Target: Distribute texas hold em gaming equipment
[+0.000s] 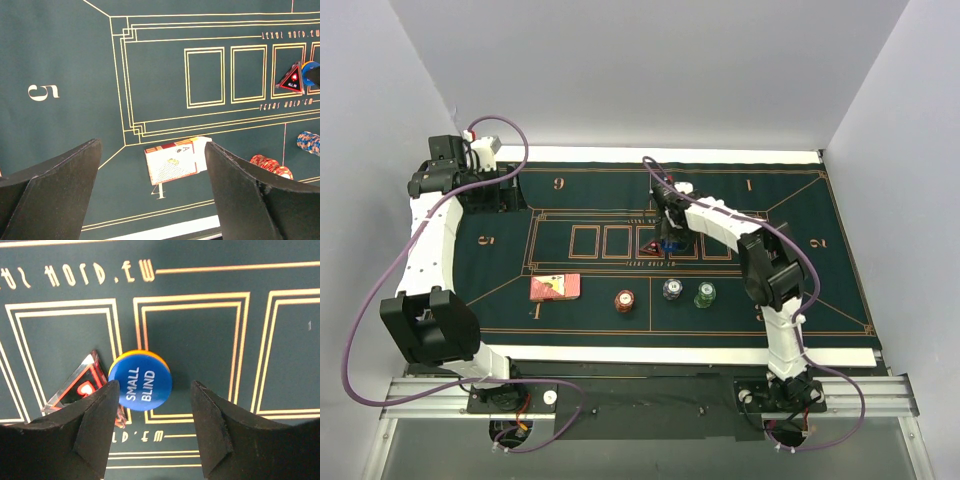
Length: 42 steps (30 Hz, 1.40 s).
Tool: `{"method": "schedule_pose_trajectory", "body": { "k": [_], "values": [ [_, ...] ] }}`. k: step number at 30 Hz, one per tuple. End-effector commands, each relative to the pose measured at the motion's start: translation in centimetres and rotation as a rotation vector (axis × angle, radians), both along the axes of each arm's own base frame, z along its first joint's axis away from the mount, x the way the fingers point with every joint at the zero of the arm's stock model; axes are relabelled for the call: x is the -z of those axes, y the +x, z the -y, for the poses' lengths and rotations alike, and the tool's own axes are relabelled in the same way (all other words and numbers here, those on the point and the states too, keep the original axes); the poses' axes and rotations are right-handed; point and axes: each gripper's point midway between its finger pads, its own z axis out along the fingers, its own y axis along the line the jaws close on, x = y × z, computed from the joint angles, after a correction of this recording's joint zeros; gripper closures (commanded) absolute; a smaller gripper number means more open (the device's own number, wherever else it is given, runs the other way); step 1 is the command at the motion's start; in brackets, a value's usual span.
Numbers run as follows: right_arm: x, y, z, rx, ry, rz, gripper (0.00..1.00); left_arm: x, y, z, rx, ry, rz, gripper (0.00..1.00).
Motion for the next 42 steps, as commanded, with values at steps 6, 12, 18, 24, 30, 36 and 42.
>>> {"method": "schedule_pose_trajectory", "body": {
  "k": [6,12,18,24,30,36,42],
  "values": [
    [1.4,-0.6,5.7,0.097,-0.067,-0.056,0.47,-1.1,0.6,-0.4,0.004,0.016,0.051,0.05],
    [-0.6,-0.4,3.5,0.029,-0.066,-0.001,0.44,-1.0,0.6,-0.5,0.002,0.025,0.049,0.05],
    [-1.2,-0.5,1.0,-0.010,-0.055,0.012,0.38,-0.9,0.6,-0.8,-0.005,0.035,0.046,0.05],
    [-1.4,-0.8,0.4,-0.015,-0.049,0.015,0.32,-0.6,0.3,-0.9,-0.003,0.051,0.044,0.05],
    [-1.2,-2.5,-0.1,-0.064,-0.054,-0.001,0.30,-0.4,0.2,-1.4,-0.013,0.074,0.044,0.05],
    [-0.2,-4.7,0.2,-0.080,-0.048,-0.033,0.31,0.1,-0.2,-1.7,-0.014,0.088,0.039,0.05],
    [0.4,-6.1,0.7,-0.081,-0.058,-0.056,0.34,0.3,-0.4,-2.0,-0.021,0.094,0.034,0.05]
  ]
}}
